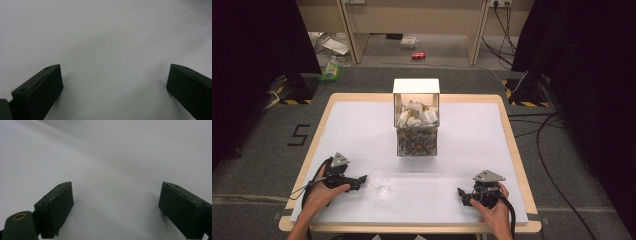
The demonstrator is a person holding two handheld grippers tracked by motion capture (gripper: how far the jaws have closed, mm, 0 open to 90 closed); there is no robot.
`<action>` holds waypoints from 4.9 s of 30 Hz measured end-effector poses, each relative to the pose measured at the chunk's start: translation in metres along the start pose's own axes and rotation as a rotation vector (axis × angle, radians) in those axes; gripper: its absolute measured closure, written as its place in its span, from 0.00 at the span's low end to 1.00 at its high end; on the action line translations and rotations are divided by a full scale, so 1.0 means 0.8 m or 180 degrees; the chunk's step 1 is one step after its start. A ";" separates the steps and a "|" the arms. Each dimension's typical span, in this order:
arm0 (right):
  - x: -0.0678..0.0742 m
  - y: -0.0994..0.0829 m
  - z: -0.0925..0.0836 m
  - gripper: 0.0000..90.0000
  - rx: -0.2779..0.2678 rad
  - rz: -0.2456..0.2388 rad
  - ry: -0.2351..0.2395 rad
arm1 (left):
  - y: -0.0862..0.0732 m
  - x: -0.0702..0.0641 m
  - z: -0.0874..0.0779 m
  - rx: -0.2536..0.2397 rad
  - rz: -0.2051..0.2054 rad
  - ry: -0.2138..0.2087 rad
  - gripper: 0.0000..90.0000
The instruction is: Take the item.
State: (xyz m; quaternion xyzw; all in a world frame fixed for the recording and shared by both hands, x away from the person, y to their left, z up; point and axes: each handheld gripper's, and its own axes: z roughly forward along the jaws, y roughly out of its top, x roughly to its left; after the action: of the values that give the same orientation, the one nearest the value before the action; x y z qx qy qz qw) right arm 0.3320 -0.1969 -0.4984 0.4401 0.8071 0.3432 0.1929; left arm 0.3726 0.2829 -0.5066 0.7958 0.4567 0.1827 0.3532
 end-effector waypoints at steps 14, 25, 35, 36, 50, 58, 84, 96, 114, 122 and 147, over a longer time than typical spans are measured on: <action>0.000 0.000 0.000 0.14 -0.0003 0.0002 0.0002 | 0.017 0.017 -0.025 -0.0366 -0.0137 -0.0091 0.17; 0.000 0.000 0.000 0.14 -0.0002 -0.0003 0.0002 | 0.051 0.014 -0.052 -0.0654 -0.0140 -0.0198 0.17; 0.000 0.000 0.000 0.14 -0.0002 -0.0008 0.0005 | 0.085 -0.003 -0.070 -0.0895 -0.0088 -0.0448 0.17; 0.000 0.000 0.000 0.14 -0.0001 -0.0004 0.0005 | 0.085 -0.003 -0.070 -0.0895 -0.0088 -0.0448 0.18; 0.000 0.000 0.000 0.14 -0.0001 -0.0003 0.0005 | 0.136 -0.035 -0.098 -0.1181 -0.0013 -0.0855 0.23; 0.000 0.000 0.000 0.14 -0.0003 -0.0005 0.0005 | 0.165 -0.057 -0.105 -0.1249 0.0106 -0.0974 0.26; -0.001 0.000 0.000 0.14 -0.0001 -0.0017 0.0005 | 0.255 -0.118 -0.081 -0.1243 0.0481 -0.1099 0.32; -0.001 0.000 0.001 0.14 -0.0003 -0.0012 0.0007 | 0.283 -0.133 -0.055 -0.1185 0.0516 -0.1041 0.34; -0.001 0.000 0.000 0.14 0.0003 -0.0008 0.0005 | 0.307 -0.155 -0.014 -0.0959 0.0553 -0.0868 0.34; -0.001 0.000 0.000 0.14 0.0005 -0.0013 0.0005 | 0.308 -0.157 -0.003 -0.0854 0.0520 -0.0813 0.40; -0.001 0.000 0.000 0.14 0.0003 -0.0007 0.0007 | 0.309 -0.152 -0.011 -0.0955 0.0576 -0.0914 0.84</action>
State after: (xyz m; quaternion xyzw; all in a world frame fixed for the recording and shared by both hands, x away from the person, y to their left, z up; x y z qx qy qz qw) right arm 0.3324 -0.1973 -0.4985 0.4389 0.8079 0.3430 0.1923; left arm 0.4522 0.1003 -0.3164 0.7899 0.2962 0.1644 0.5112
